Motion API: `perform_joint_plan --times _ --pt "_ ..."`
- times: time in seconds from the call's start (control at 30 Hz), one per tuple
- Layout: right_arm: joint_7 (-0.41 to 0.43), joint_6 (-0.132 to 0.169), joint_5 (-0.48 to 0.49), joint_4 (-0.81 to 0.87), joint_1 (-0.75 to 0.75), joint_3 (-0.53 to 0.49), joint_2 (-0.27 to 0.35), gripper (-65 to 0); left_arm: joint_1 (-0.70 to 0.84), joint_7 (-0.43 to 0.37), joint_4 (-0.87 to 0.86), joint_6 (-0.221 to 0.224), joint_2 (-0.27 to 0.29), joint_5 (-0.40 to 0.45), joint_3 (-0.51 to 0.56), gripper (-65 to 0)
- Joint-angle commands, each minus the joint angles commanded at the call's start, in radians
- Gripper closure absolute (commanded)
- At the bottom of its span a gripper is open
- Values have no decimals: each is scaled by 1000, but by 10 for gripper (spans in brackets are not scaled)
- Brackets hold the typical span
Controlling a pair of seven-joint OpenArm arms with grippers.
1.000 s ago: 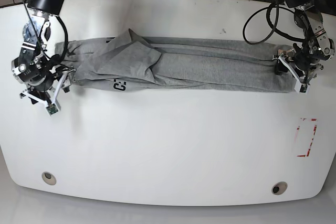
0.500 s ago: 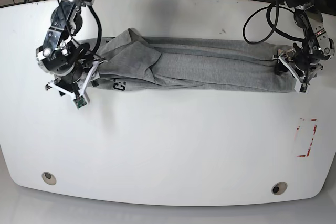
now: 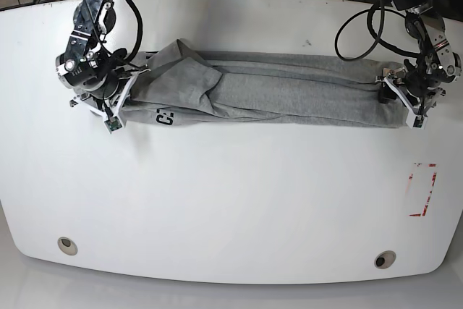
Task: Fold the T-shirt properly
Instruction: 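Pull the strip taut between both grippers, left gripper drawing its end outward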
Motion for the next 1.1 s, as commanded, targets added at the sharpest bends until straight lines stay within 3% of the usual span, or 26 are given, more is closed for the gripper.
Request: perform_joint_plan --times 0.23,0.43,0.5,0.57,0.83,0.97,1.1 --pt "107 0 5 -203 43 -3 54 -24 17 3 8 -5 0 -8 -3 -390" --pt "110 0 5 -236 81 -3 80 -24 20 23 54 -9 5 -9 -58 -390" --pt "110 0 0 -235 83 -5 80 -25 15 48 74 -35 17 -20 -87 -392" --pt "110 0 -2 -233 97 -8 80 -25 14 77 109 -79 21 -55 -132 -393" --pt "110 0 5 -233 98 -83 100 -24 11 196 192 -79 14 -267 -239 -397" --pt "110 0 5 -233 97 -84 100 -24 12 212 186 -79 -2 -367 -245 -399" --pt "110 0 5 -233 97 -84 100 -24 18 210 161 -79 -23 -443 -244 -443"
